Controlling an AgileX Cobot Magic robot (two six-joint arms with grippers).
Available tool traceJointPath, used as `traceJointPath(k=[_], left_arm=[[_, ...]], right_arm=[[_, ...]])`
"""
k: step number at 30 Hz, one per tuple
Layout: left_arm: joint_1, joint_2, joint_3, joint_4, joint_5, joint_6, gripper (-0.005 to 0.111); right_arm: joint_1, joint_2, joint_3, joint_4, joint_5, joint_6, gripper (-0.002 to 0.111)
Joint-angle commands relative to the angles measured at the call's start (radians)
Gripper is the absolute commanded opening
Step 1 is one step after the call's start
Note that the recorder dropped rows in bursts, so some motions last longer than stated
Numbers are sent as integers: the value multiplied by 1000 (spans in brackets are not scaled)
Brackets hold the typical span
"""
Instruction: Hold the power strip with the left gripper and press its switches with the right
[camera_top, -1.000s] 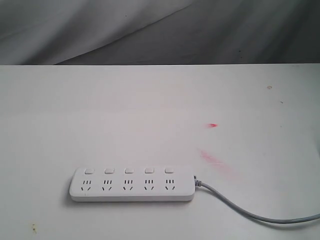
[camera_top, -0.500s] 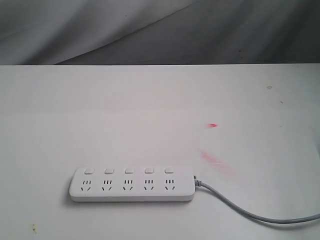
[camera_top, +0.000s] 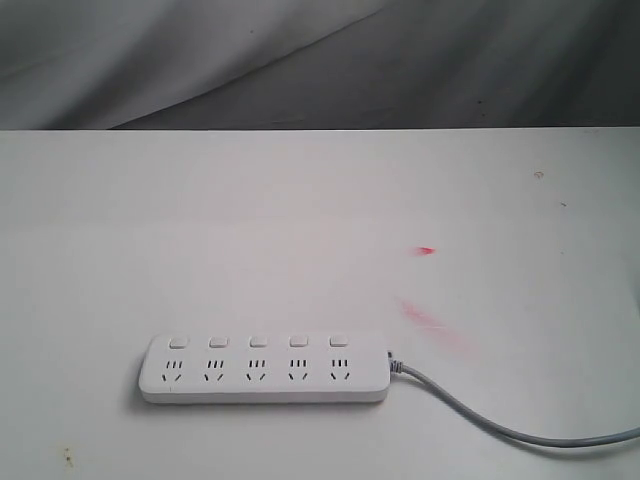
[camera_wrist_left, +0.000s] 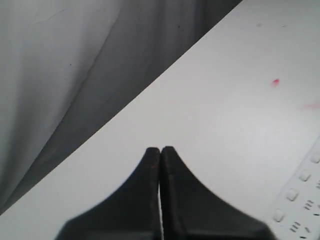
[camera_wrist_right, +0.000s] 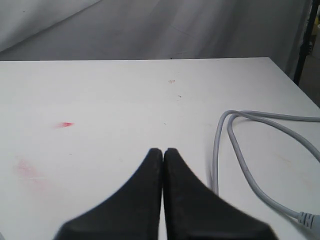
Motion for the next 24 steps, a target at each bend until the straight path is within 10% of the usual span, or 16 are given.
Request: traceJointPath(k=[1, 13, 24], left_arm=[[84, 114, 16, -28, 16, 104, 1], [-10, 280, 16, 197, 16, 128, 1], [-47, 417, 16, 68, 16, 343, 1]], right_arm=[[-10, -6, 4, 4, -7, 1, 0], [-10, -6, 4, 4, -7, 1, 0], [-10, -6, 4, 4, -7, 1, 0]])
